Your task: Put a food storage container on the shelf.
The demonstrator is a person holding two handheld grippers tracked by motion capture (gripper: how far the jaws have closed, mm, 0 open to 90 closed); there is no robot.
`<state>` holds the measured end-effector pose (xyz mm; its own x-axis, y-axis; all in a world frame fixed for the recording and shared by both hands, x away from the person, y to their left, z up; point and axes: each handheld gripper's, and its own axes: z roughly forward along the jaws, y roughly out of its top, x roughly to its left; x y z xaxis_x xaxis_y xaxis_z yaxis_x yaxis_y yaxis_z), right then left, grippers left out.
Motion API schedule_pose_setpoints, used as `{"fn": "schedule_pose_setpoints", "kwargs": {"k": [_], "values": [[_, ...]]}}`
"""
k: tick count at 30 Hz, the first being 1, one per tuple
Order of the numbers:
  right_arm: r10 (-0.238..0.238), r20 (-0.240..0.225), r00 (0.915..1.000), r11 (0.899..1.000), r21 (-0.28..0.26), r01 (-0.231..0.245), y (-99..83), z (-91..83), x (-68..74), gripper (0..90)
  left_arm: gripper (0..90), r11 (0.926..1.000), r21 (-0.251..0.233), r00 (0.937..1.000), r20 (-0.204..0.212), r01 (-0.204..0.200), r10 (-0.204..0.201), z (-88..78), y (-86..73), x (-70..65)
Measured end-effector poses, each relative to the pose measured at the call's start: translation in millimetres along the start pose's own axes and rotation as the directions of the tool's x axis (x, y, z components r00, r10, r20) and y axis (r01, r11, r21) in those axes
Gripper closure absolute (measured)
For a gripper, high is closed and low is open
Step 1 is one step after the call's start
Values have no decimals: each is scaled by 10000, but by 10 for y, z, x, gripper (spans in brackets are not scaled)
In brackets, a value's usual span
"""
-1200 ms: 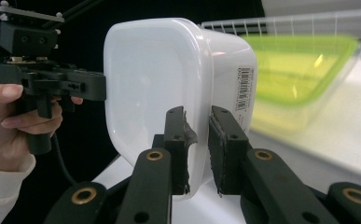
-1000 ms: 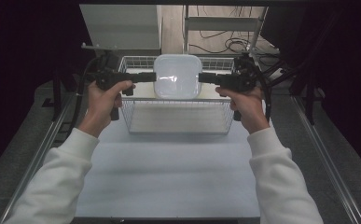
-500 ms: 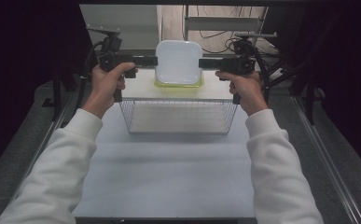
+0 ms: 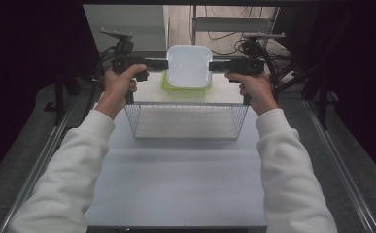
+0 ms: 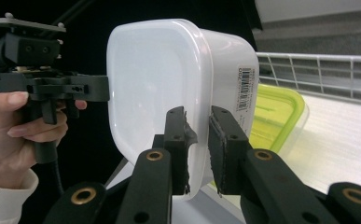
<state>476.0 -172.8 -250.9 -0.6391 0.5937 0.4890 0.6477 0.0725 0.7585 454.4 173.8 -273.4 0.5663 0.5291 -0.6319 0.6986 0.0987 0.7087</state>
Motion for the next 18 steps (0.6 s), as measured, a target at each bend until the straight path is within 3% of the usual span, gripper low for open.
{"fn": "schedule_pose_setpoints", "kwargs": {"k": [6, 10, 12, 16, 18], "values": [[370, -88, 9993, 9992, 138, -369, 29, 32, -57, 767, 804, 9992, 35, 9992, 76, 391, -391, 23, 16, 48], [715, 30, 9974, 9972, 217, -715, 93, 67, -88, 753, 803, 9963, -37, 9959, 283, 860, -859, 47, 45, 107], [959, 17, 9954, 9951, 258, -959, 122, 87, -106, 749, 803, 9915, -15, 9905, 446, 1301, -1299, 54, 65, 161], [1548, -36, 9879, 9875, 309, -1546, 176, 142, -173, 741, 792, 9856, -42, 9836, 634, 1693, -1687, 70, 83, 208], [1803, -19, 9836, 9831, 332, -1801, 204, 172, -206, 737, 783, 9780, -81, 9752, 787, 2082, -2070, 93, 101, 264]]}}
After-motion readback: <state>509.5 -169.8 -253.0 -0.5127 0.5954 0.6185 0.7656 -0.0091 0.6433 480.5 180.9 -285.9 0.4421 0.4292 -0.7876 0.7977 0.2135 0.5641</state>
